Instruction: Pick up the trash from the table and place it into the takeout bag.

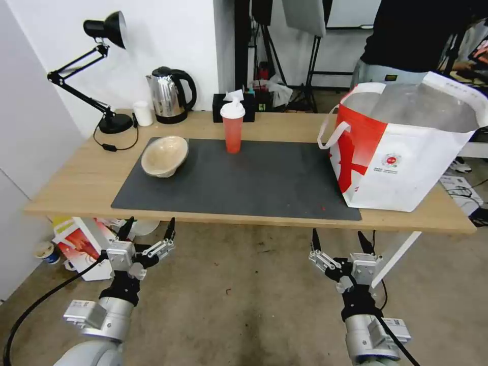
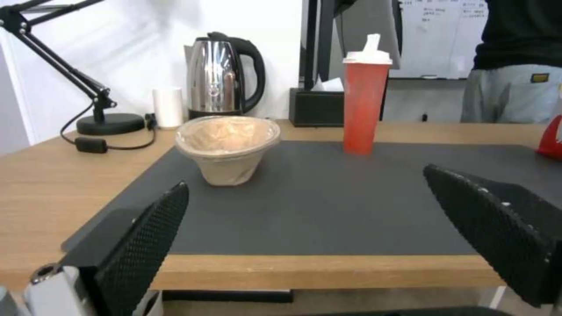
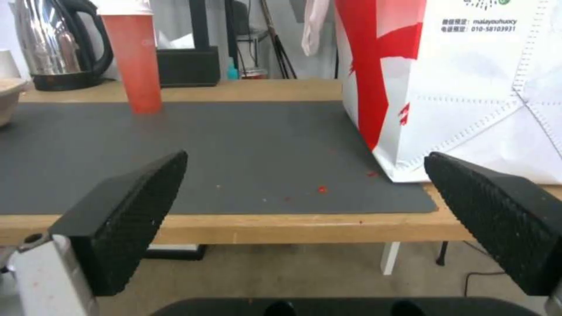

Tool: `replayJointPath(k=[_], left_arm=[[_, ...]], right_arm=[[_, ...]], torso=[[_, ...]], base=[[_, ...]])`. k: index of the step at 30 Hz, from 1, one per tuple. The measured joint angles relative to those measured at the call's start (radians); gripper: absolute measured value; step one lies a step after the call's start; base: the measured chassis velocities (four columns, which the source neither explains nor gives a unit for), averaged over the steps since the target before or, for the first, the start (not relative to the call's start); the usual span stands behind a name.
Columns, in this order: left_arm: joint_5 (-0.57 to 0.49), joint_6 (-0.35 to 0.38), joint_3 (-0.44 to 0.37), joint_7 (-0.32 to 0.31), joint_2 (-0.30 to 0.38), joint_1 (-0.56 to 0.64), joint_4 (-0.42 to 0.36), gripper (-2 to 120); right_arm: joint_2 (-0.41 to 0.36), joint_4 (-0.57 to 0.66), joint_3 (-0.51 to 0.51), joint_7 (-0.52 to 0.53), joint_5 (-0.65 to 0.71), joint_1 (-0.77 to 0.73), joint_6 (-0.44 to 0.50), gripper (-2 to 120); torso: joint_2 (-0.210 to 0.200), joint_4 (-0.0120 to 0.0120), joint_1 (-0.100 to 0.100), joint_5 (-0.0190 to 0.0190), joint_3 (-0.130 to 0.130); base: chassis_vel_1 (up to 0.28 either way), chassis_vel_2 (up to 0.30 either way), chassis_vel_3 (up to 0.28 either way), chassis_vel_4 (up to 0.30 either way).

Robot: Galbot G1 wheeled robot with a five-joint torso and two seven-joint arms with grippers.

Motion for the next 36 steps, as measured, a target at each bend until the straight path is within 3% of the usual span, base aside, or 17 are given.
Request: replayJointPath(k=[22,25,26,28,29,32,36], left_arm=[[-0.004,0.001,-0.007,0.006,0.002,-0.008,0.005,100],[-0.005,-0.002,-0.008,0.006,0.002,-0.005,0.005,100],[-0.005,-0.002,-0.008,0.006,0.002,-0.005,0.005,100],[-0.006,-0.002,-0.009,0.006,0.002,-0.005,0.003,100],[-0.006,-0.002,-0.009,0.006,0.002,-0.005,0.003,100],[-0.006,-0.002,-0.010,0.005,0.007,-0.003,-0.003,100],[-0.007,-0.002,-0.012,0.003,0.021,-0.005,-0.002,100]], right_arm=[[0.001,-0.001,-0.004,-0.011,0.004,0.004,0.011,100],[-0.031,0.037,-0.001,-0.197,0.119,0.029,0.081,100],[-0.031,0.037,-0.001,-0.197,0.119,0.029,0.081,100],[-0.070,0.063,0.009,-0.355,0.231,0.084,0.104,100],[-0.070,0.063,0.009,-0.355,0.231,0.084,0.104,100],[-0.121,0.079,0.021,-0.525,0.393,0.232,0.094,100],[-0.168,0.075,0.033,-0.588,0.518,0.314,0.067,100]], torso=[[0.000,0.0000,0.000,0.0000,0.000],[0.000,-0.0002,0.000,0.0002,0.000],[0.000,-0.0002,0.000,0.0002,0.000],[0.000,0.0001,0.000,-0.0003,0.000],[0.000,0.0001,0.000,-0.0003,0.000],[0.000,0.0004,0.000,0.0002,0.000],[0.000,0.0001,0.000,0.0000,0.000]], base=[[0.000,0.000,0.000,0.000],[0.000,0.000,0.000,0.000],[0.000,0.000,0.000,0.000],[0.000,0.000,0.000,0.000],[0.000,0.000,0.000,0.000],[0.000,0.000,0.000,0.000],[0.000,0.000,0.000,0.000]])
